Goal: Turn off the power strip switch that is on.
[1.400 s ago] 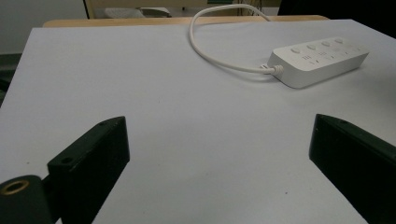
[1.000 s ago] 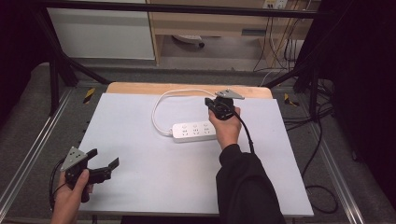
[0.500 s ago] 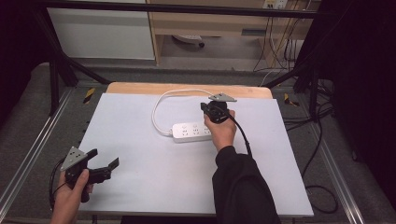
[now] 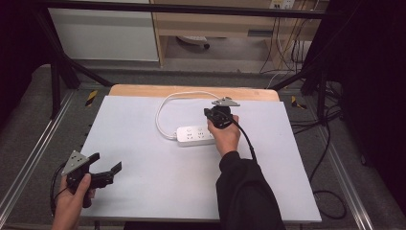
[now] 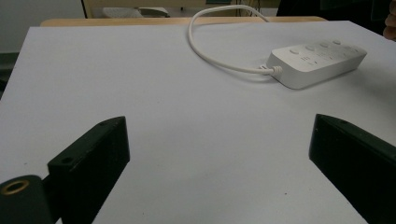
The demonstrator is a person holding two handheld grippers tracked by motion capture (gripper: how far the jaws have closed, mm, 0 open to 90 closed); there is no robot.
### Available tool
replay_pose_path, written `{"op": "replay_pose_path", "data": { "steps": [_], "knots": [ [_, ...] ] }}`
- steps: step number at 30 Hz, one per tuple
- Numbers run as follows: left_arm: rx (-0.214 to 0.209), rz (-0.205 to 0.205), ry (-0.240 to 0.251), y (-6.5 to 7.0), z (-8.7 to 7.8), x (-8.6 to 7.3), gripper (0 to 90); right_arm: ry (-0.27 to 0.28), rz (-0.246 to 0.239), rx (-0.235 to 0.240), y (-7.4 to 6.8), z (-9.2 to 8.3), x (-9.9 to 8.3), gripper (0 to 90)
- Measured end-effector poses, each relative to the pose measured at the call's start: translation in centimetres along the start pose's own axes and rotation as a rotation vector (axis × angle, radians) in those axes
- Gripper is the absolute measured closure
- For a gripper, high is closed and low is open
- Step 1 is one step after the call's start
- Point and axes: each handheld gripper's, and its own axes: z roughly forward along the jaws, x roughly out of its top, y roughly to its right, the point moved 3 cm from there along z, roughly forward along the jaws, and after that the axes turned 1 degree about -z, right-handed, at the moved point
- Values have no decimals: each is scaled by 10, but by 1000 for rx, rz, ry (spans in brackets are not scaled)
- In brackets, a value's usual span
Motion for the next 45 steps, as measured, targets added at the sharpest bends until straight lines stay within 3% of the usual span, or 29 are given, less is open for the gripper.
{"op": "replay_pose_path", "data": {
  "steps": [21, 28, 45],
  "knots": [
    [3, -8, 0, 0, 0, 0, 51, -55, -1, 20, -14, 8, -23, 900],
    [2, -9, 2, 0, 0, 0, 52, -73, -22, 19, -20, 7, -26, 900],
    [3, -8, 1, -2, -1, 0, 52, -74, -13, 22, -24, 9, -39, 900]
  ]
}}
